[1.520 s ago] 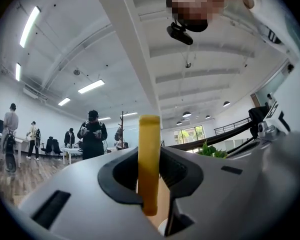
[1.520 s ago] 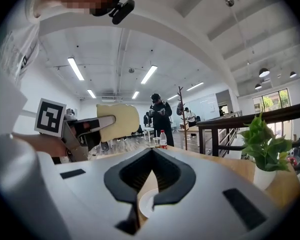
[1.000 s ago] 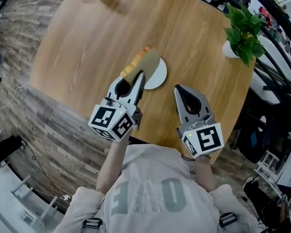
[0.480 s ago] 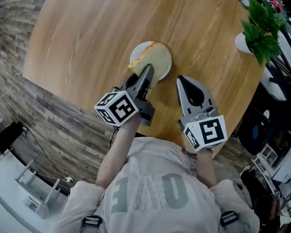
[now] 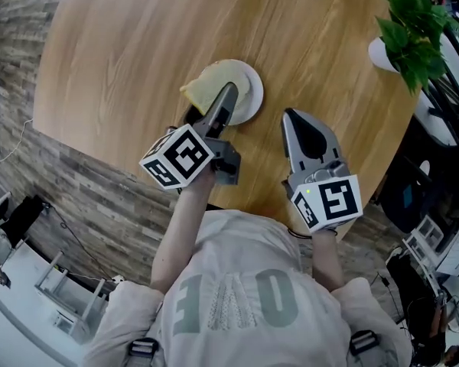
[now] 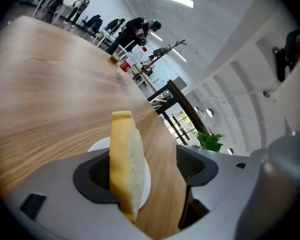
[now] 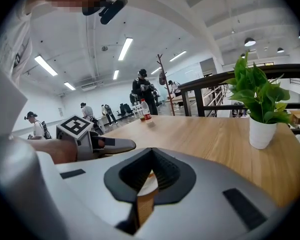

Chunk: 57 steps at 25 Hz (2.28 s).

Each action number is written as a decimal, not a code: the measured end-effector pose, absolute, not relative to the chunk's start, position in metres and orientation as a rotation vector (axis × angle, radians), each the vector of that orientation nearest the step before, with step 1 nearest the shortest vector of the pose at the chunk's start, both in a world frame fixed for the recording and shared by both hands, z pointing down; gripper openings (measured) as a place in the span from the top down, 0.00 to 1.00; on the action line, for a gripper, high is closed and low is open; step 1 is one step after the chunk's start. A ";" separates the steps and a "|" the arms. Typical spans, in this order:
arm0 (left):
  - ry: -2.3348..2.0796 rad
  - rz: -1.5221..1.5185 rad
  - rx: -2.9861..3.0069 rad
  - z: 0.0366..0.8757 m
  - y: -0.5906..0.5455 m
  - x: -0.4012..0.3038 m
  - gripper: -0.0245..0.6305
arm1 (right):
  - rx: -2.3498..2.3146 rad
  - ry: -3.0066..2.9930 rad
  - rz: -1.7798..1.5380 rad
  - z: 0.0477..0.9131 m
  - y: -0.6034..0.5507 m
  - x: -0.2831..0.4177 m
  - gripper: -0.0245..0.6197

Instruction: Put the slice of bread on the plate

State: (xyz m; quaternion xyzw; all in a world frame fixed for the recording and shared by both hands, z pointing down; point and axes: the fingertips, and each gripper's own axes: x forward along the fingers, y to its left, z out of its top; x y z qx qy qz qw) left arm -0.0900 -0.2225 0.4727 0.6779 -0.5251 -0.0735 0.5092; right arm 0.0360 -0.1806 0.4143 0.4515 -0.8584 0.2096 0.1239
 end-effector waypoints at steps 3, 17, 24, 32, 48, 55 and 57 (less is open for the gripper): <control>-1.341 -0.100 1.681 0.474 -0.224 -0.091 0.39 | 1.347 -2.493 0.608 0.414 -0.183 0.042 0.95; -1.594 0.731 2.058 0.491 -0.197 -0.087 0.19 | 1.393 -2.477 0.565 0.412 -0.174 0.051 0.95; -1.618 0.837 2.056 0.498 -0.187 -0.099 0.19 | 1.379 -2.506 0.585 0.408 -0.174 0.042 0.95; -1.515 1.006 2.107 0.510 -0.187 -0.089 0.19 | 1.348 -2.514 0.588 0.412 -0.172 0.038 0.94; -1.152 1.314 2.023 0.547 -0.151 -0.100 0.19 | 1.260 -2.566 0.623 0.412 -0.168 0.024 0.94; -1.258 1.194 2.098 0.520 -0.163 -0.092 0.19 | 1.200 -2.615 0.557 0.402 -0.163 0.013 0.95; -1.349 1.037 2.137 0.497 -0.172 -0.091 0.19 | 1.214 -2.604 0.568 0.400 -0.160 0.014 0.95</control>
